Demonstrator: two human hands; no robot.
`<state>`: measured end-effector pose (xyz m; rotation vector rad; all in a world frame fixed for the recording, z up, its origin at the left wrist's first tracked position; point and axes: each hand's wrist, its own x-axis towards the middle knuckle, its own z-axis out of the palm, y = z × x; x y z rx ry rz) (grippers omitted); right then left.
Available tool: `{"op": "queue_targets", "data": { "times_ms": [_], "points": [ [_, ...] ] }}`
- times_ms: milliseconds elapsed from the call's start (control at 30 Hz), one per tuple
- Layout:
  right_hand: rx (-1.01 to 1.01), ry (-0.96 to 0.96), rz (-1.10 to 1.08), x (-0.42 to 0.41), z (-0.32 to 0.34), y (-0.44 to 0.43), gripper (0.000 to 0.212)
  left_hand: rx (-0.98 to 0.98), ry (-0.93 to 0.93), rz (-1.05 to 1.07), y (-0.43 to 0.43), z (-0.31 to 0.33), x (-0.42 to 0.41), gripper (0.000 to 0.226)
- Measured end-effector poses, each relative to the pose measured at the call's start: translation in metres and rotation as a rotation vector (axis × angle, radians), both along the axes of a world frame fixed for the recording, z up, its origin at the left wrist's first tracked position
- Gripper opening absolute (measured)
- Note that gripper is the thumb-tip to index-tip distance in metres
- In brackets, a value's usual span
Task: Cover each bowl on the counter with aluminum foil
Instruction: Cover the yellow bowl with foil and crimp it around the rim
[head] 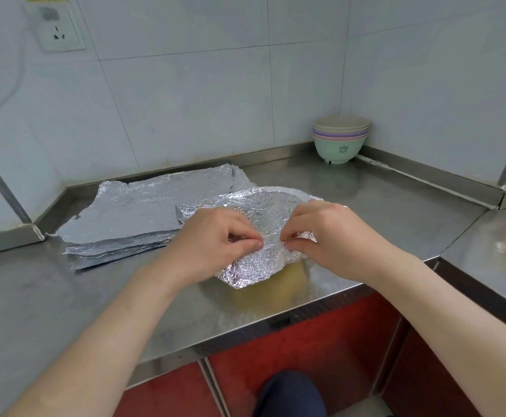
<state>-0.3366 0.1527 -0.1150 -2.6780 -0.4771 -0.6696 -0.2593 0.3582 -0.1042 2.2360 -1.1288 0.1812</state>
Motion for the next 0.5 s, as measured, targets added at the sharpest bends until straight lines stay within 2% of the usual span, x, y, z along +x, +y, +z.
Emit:
{"op": "queue_targets", "data": {
  "times_ms": [167,300,400,500],
  "points": [
    [-0.086,-0.004,0.002,0.005,-0.001,0.000,0.006,-0.045,-0.122,-0.015,0.004,-0.014,0.001,0.015],
    [-0.198,-0.100,0.043,0.010,-0.009,-0.001,0.023,-0.044,-0.160,-0.024,0.004,-0.017,0.001,0.026],
    [-0.175,-0.079,0.043,0.006,-0.007,-0.007,0.021,-0.059,-0.179,-0.038,0.005,-0.013,0.001,0.028],
    [-0.078,0.004,0.023,-0.001,0.000,-0.016,0.010,-0.071,-0.119,0.005,0.010,-0.005,0.008,0.021]
  ]
}}
